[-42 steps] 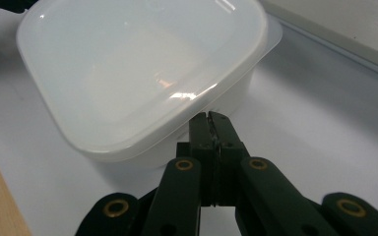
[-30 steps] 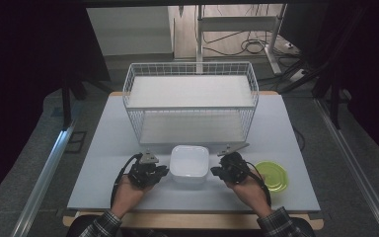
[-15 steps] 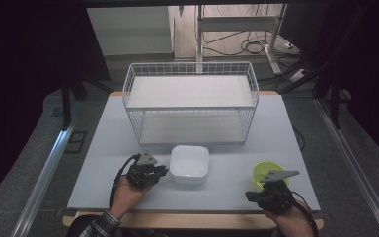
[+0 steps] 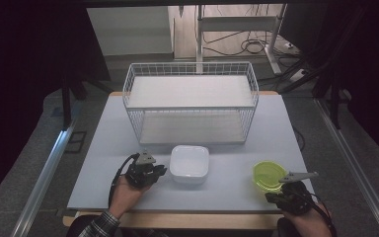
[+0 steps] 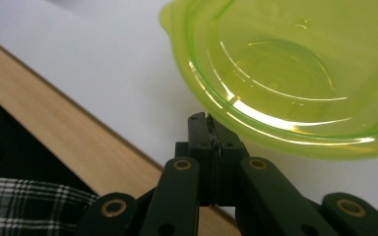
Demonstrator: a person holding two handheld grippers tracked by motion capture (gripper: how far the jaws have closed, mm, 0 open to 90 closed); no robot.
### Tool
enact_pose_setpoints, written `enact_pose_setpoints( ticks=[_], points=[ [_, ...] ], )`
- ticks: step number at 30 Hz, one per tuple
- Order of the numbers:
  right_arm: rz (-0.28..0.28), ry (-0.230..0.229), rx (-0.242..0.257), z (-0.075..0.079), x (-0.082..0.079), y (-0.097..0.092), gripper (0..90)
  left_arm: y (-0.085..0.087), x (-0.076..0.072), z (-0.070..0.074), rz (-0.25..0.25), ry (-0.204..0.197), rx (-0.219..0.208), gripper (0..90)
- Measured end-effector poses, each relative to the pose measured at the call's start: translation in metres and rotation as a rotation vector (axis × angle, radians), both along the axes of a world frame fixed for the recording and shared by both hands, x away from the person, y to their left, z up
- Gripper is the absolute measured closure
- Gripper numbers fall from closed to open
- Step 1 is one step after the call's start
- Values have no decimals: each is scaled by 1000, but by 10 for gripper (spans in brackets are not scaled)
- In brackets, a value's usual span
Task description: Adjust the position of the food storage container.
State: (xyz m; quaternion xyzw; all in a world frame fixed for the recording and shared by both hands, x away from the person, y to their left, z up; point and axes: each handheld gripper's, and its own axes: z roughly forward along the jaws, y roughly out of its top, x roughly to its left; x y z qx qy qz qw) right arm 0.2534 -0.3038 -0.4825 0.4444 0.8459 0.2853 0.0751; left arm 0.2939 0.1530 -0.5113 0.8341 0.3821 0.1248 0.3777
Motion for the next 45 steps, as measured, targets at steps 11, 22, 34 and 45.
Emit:
enact_pose_setpoints(
  ticks=[11,22,34,45],
  points=[
    [-22,-19,-16,-10,32,-2,887,-1,1,-1,-5,1,10,784],
    [-40,-57,3,-8,48,17,888,1,7,-4,3,22,15,788],
    [75,-88,129,-10,94,135,861,-4,48,-12,37,39,-65,789],
    [87,-110,147,-15,96,151,889,-11,24,-6,9,23,-26,821]
  ],
)
